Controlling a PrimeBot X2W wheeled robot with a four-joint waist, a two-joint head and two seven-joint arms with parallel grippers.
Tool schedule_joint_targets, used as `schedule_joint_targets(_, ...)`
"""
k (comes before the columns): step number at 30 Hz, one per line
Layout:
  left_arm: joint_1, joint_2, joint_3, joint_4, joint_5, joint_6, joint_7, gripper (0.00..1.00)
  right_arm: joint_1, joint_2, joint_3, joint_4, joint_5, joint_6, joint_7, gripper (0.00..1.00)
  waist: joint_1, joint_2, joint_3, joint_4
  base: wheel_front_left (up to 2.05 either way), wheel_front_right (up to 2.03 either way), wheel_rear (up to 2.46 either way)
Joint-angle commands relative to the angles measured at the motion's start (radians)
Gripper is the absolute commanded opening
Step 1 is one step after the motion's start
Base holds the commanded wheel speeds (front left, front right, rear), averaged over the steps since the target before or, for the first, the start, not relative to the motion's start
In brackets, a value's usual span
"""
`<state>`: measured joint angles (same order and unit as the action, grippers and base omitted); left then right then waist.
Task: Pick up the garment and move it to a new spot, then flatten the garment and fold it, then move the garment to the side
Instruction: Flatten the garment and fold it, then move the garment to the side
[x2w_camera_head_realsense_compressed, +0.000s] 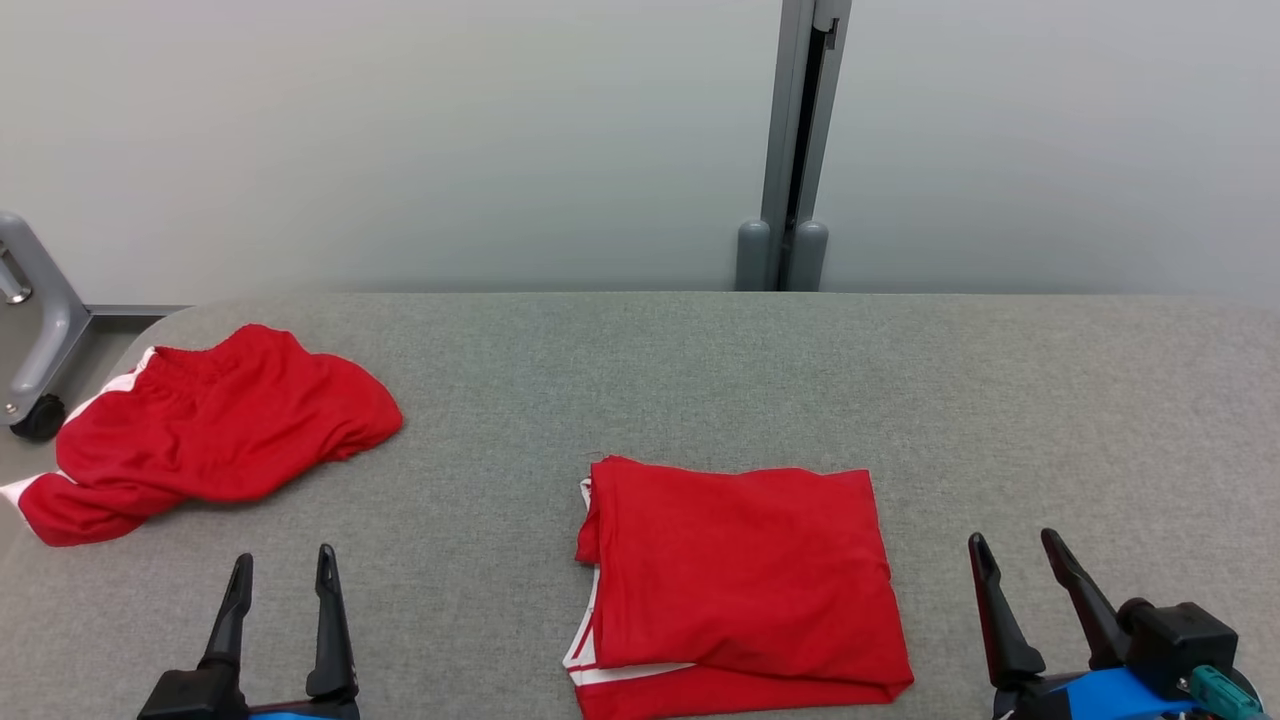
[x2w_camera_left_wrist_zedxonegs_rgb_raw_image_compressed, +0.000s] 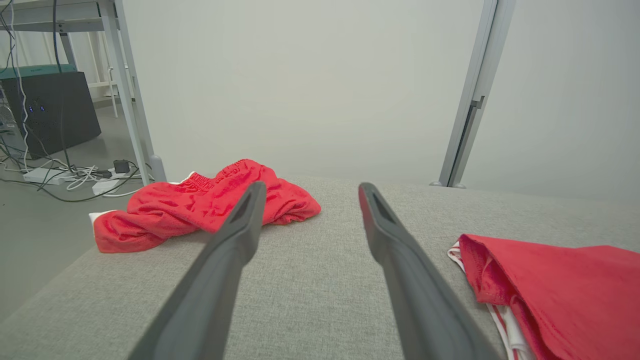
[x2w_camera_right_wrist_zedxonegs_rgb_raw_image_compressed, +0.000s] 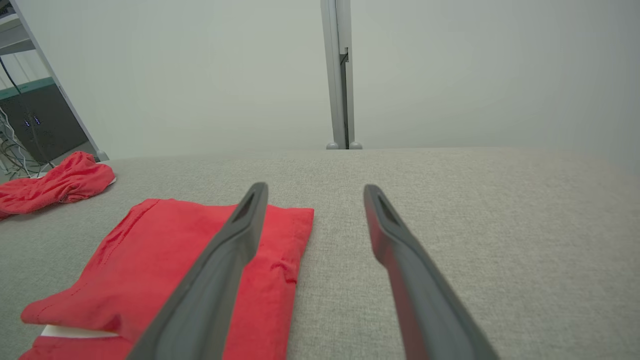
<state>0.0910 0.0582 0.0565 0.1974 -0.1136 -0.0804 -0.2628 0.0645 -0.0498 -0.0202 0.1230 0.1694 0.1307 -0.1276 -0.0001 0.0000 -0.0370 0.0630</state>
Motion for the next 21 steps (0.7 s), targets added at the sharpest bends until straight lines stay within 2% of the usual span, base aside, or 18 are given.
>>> schedule_joint_targets(1,0.002,0.005,0.002,-0.004,-0.004,-0.001,-0.003,1.0,0.011,-0.001,-0.004,-0.004,-0.003,0.0,0.001,1.0,0.0001,0.0,0.0,0.001,0.0,0.0,0.0)
schedule_joint_targets(11,0.008,0.008,-0.006,-0.018,-0.009,0.009,-0.003,1.0,-0.006,-0.001,-0.01,0.004,-0.006,0.0,0.021,1.0,0.0001,0.0,0.002,0.0,0.0,0.0,0.0)
schedule_joint_targets(21,-0.035,0.004,-0.023,-0.023,-0.019,0.016,-0.003,1.0,-0.188,-0.002,0.011,0.063,-0.031,0.0,0.06,1.0,0.0001,0.0,0.043,0.017,0.0,0.0,0.0)
